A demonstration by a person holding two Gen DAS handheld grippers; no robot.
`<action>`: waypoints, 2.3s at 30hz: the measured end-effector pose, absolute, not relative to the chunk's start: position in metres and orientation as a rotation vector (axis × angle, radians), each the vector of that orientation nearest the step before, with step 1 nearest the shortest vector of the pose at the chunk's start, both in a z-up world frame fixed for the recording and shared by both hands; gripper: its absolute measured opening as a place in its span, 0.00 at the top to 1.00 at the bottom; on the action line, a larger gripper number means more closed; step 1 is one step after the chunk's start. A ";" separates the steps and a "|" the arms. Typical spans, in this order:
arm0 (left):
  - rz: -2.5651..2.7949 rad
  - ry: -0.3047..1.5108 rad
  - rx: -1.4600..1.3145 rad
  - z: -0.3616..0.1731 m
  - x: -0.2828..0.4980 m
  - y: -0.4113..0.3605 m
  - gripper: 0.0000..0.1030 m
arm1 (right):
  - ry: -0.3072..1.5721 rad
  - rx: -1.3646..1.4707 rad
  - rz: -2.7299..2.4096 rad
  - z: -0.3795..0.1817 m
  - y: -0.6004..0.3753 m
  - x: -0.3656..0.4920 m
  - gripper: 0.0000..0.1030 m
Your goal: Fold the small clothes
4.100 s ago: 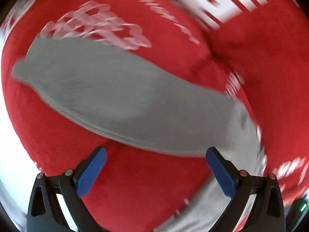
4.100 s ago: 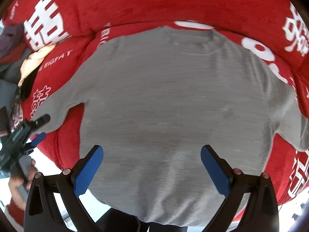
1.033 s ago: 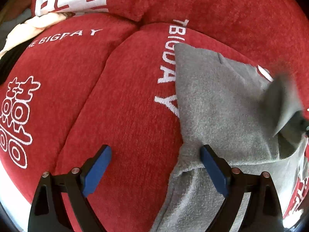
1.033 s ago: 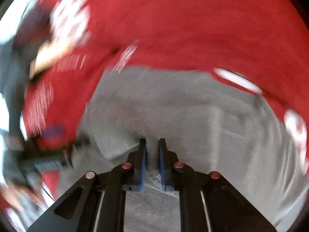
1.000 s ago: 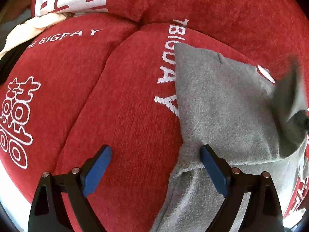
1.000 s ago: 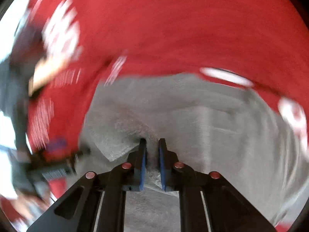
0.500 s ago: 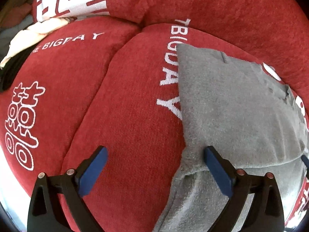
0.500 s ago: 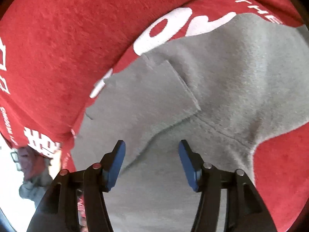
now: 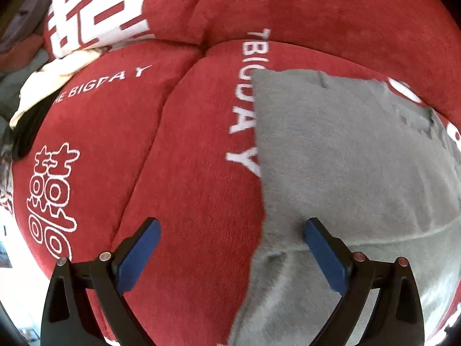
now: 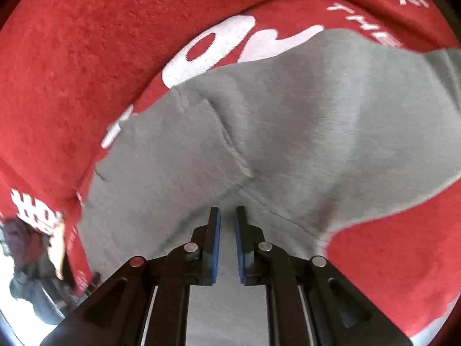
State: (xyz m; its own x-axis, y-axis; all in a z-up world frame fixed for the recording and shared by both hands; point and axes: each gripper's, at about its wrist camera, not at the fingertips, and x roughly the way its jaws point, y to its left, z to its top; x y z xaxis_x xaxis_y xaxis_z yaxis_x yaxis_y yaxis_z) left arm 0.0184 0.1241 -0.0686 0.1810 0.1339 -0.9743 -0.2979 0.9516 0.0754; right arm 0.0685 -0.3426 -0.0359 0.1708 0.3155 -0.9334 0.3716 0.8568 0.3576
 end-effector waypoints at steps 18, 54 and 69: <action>-0.113 1.425 -0.052 -0.025 0.008 -0.077 0.03 | 1.487 0.727 0.011 -0.020 -0.373 -0.011 0.41; -0.517 0.966 -0.017 0.241 -0.025 -0.103 0.03 | 1.216 0.784 -0.099 0.149 -0.363 -0.089 0.38; -0.381 1.138 0.120 0.252 -0.056 -0.120 0.01 | 1.266 0.658 0.004 0.216 -0.349 -0.123 0.36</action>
